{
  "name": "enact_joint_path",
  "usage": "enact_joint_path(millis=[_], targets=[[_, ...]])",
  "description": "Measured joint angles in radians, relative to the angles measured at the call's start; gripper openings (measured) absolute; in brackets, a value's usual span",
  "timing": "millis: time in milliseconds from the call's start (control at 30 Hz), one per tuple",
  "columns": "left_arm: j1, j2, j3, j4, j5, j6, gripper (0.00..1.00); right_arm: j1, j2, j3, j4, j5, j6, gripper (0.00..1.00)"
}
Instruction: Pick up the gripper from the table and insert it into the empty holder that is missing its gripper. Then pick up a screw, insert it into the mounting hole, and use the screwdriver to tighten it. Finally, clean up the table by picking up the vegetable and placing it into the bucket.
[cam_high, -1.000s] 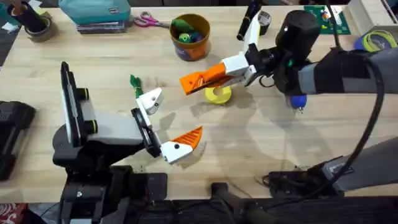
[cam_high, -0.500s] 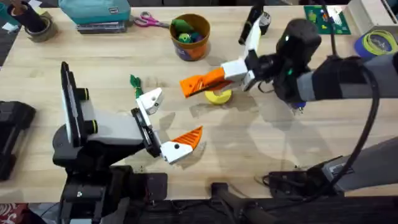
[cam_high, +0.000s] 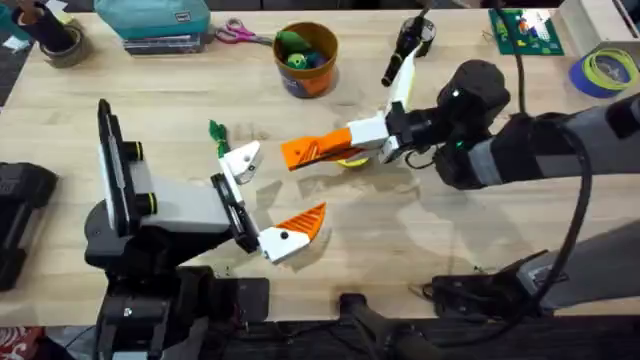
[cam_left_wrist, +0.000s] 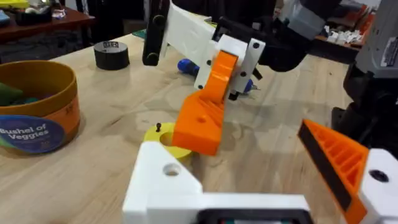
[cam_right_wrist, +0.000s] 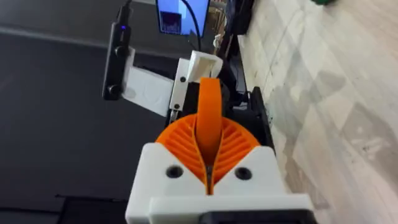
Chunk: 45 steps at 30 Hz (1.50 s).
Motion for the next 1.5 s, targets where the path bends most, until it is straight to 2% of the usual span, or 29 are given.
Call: enact_joint_path(millis=[767, 1500], targets=[[0.000, 0.000, 0.000, 0.000, 0.000, 0.000, 0.942, 0.124, 0.000, 0.009, 0.004, 0.042, 0.014, 0.008], [0.000, 0.000, 0.000, 0.000, 0.000, 0.000, 0.942, 0.140, 0.000, 0.011, 0.047, 0.078, 0.060, 0.008]])
